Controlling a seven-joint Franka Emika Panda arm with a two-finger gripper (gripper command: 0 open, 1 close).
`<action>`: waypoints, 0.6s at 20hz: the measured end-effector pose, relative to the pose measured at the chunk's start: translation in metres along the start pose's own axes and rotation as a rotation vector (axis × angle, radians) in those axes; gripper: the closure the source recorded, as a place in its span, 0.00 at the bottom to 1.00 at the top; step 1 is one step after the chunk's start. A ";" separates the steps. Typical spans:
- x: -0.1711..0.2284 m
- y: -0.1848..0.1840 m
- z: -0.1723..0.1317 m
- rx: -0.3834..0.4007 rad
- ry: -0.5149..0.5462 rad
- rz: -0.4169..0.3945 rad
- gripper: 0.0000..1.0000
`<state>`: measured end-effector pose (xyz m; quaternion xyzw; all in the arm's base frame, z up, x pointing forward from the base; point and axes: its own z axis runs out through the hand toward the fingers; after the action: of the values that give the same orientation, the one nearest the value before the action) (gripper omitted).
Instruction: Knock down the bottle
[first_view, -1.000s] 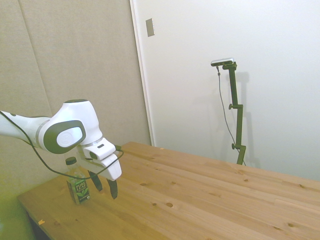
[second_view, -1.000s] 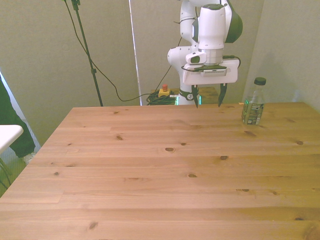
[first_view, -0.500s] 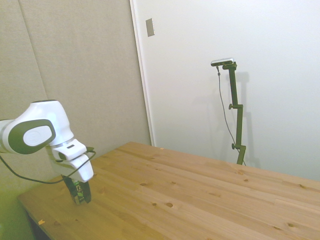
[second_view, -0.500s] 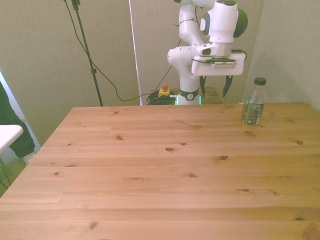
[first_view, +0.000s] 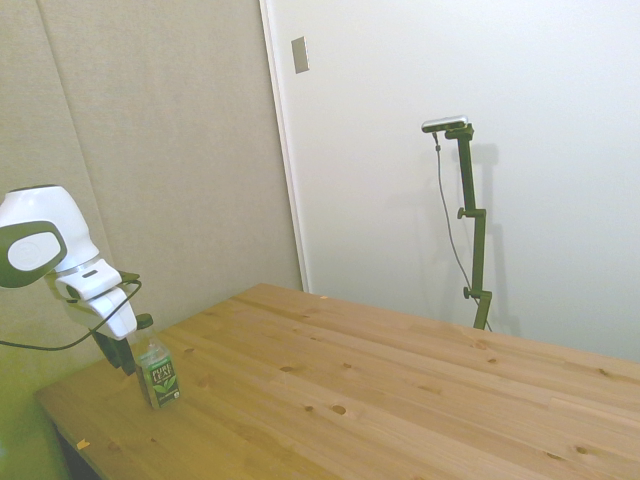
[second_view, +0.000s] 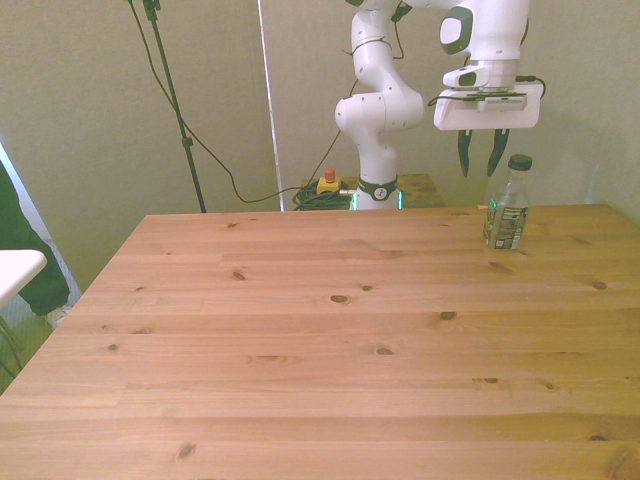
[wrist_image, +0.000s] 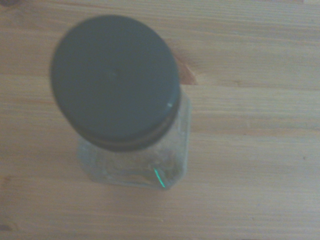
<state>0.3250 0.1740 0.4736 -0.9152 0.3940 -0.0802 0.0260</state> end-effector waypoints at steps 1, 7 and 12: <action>-0.003 -0.005 -0.002 0.004 -0.001 0.007 1.00; -0.016 -0.031 -0.009 0.018 -0.009 0.044 1.00; -0.012 -0.048 -0.008 0.034 -0.011 0.071 1.00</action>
<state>0.3498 0.2159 0.4850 -0.9005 0.4247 -0.0809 0.0466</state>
